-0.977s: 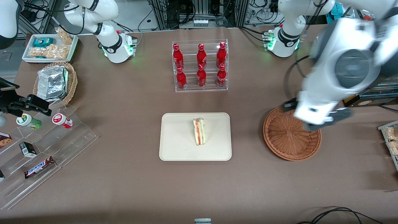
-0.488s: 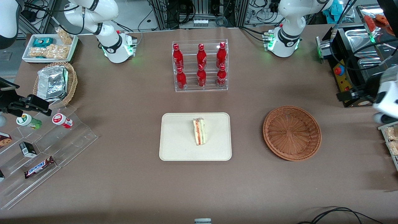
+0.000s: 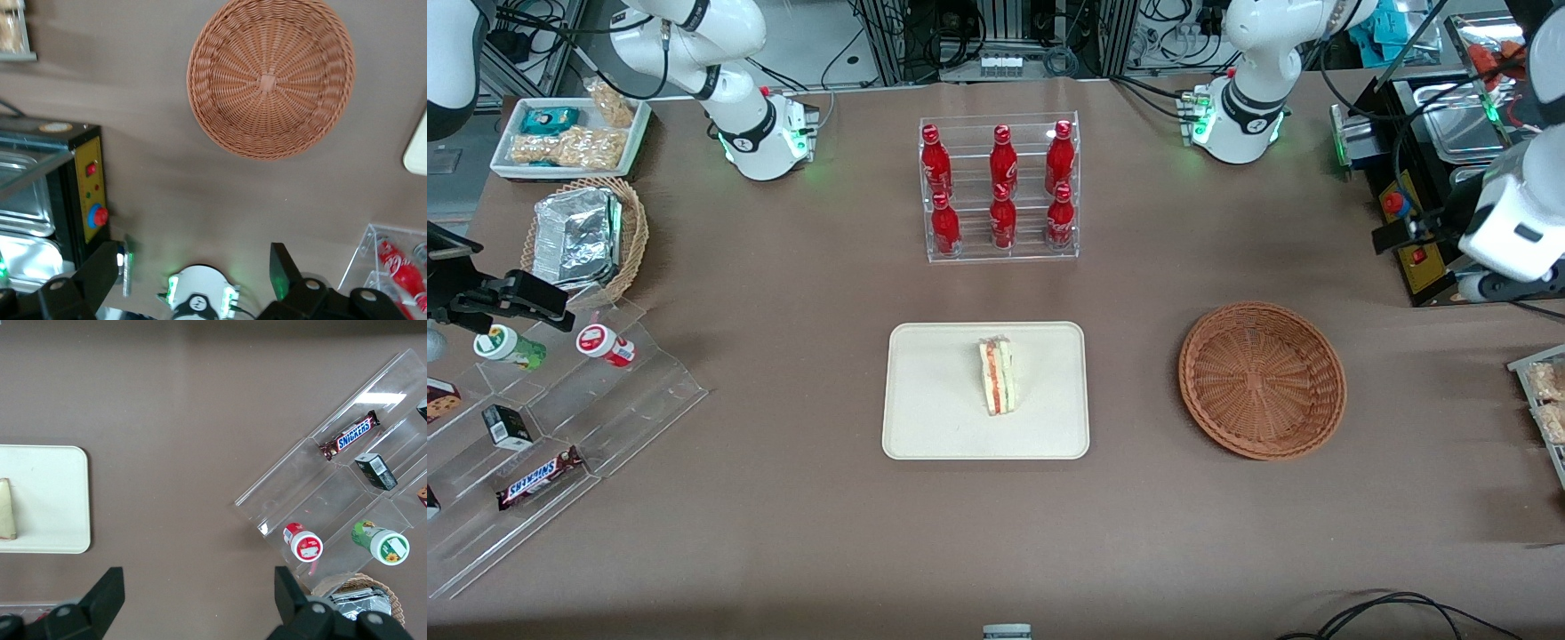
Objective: Place sandwich from basket to tray
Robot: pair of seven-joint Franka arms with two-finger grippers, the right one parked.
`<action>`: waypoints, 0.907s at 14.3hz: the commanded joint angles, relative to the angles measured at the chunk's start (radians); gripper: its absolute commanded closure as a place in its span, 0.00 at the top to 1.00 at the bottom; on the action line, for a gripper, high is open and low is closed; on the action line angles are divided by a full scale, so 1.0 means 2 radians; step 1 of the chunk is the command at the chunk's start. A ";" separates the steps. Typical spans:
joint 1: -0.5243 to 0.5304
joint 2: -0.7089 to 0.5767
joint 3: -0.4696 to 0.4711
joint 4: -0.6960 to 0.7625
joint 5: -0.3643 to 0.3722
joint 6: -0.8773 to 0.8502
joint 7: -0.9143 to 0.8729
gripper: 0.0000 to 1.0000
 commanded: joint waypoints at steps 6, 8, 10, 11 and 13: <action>-0.035 -0.011 0.040 0.032 -0.009 -0.019 0.042 1.00; -0.035 -0.009 0.039 0.032 -0.008 -0.019 0.041 1.00; -0.038 -0.008 0.038 0.042 -0.004 -0.018 0.041 1.00; -0.041 -0.007 0.037 0.043 -0.004 -0.017 0.039 1.00; -0.044 -0.004 0.035 0.047 -0.009 -0.015 0.036 1.00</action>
